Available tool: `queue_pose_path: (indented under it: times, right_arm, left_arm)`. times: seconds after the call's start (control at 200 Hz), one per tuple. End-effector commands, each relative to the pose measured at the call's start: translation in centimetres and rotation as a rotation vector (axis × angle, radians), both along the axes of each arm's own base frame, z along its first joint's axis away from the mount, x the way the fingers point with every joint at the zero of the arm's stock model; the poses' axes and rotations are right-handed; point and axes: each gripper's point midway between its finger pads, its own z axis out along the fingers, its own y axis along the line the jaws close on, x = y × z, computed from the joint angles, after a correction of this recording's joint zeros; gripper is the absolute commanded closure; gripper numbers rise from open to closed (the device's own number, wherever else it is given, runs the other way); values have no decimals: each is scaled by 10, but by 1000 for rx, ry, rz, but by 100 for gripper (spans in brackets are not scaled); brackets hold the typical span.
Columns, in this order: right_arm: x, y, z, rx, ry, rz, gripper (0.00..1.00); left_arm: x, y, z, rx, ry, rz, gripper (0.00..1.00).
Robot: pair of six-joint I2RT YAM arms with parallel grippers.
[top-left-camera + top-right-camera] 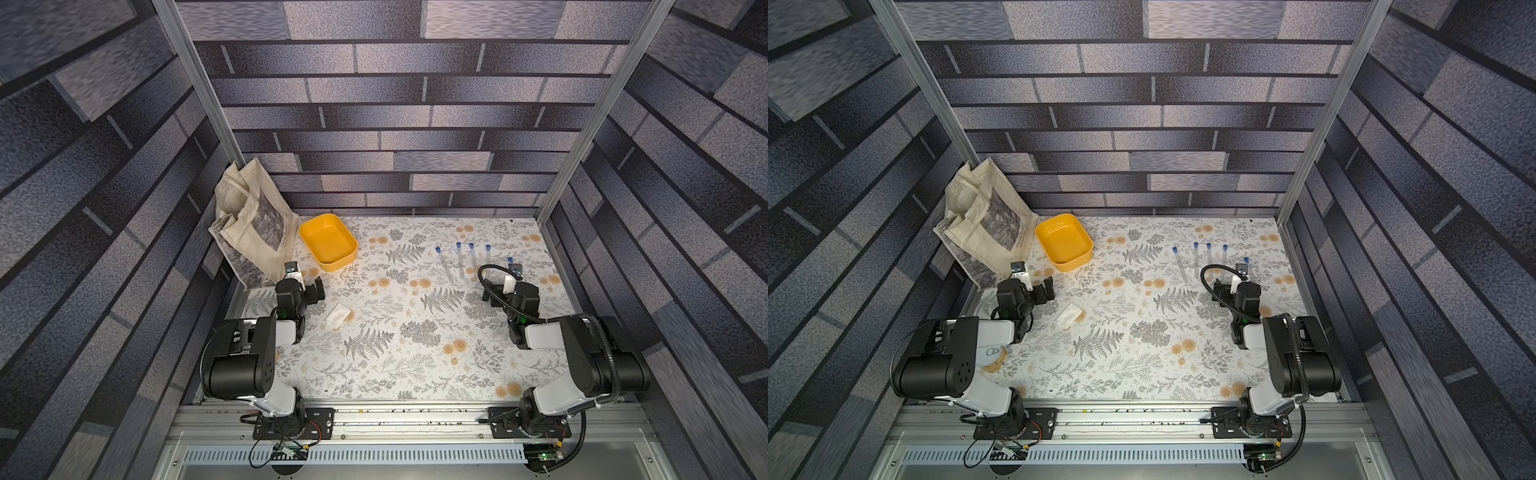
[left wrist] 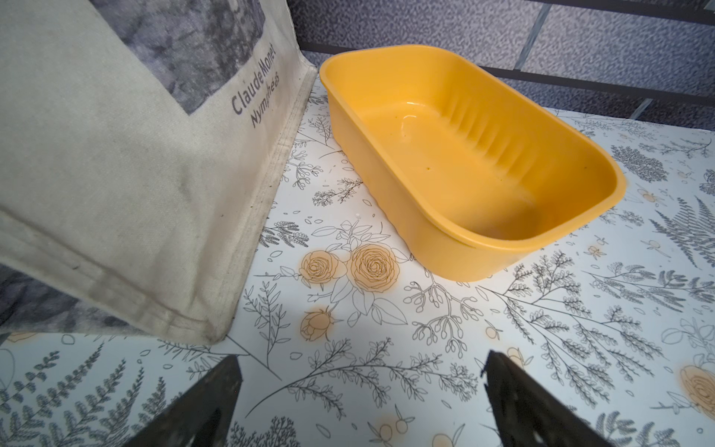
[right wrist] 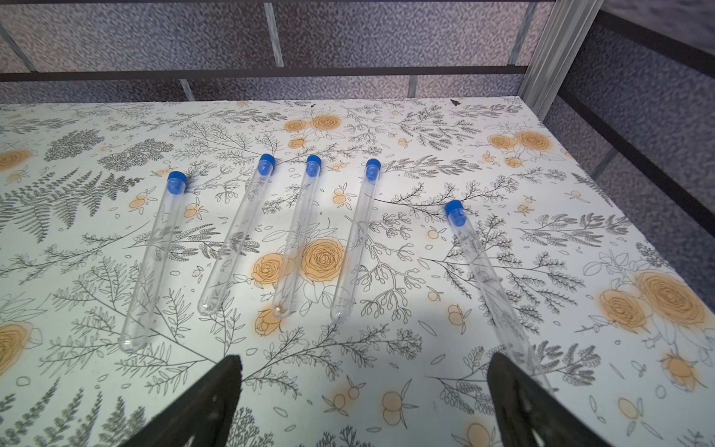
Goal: Wipe the exteriors of test tubes
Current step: Pick up the storage box from the center of the board.
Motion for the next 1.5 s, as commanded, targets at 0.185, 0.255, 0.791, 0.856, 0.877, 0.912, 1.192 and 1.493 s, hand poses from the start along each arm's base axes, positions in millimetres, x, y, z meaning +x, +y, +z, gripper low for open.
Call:
queue_pose_path:
  times: [0.185,0.255,0.791,0.856,0.877,0.912,1.192,1.493]
  right_arm:
    - [0,-9,22,2,-38,-59,0]
    - [-3,-9,30,-9,-48,-72,0]
    - [0,41,79,366,149,-135,0]
    - [3,57,82,356,185,-100,0]
    - [4,62,84,354,192,-88,0]
    - [5,69,87,345,202,-70,0]
    - [-4,98,111,247,231,13,0]
    - [-22,96,122,181,322,43,0]
  left_arm:
    - [-4,-2,26,54,-47,18,0]
    - [-7,-5,36,62,-23,30,0]
    - [8,9,113,-121,139,287,0]
    - [22,14,112,-174,200,324,0]
    - [26,16,111,-191,220,338,0]
    - [35,17,110,-230,245,351,0]
    - [89,3,78,-451,430,361,0]
    - [113,3,40,-459,594,394,24]
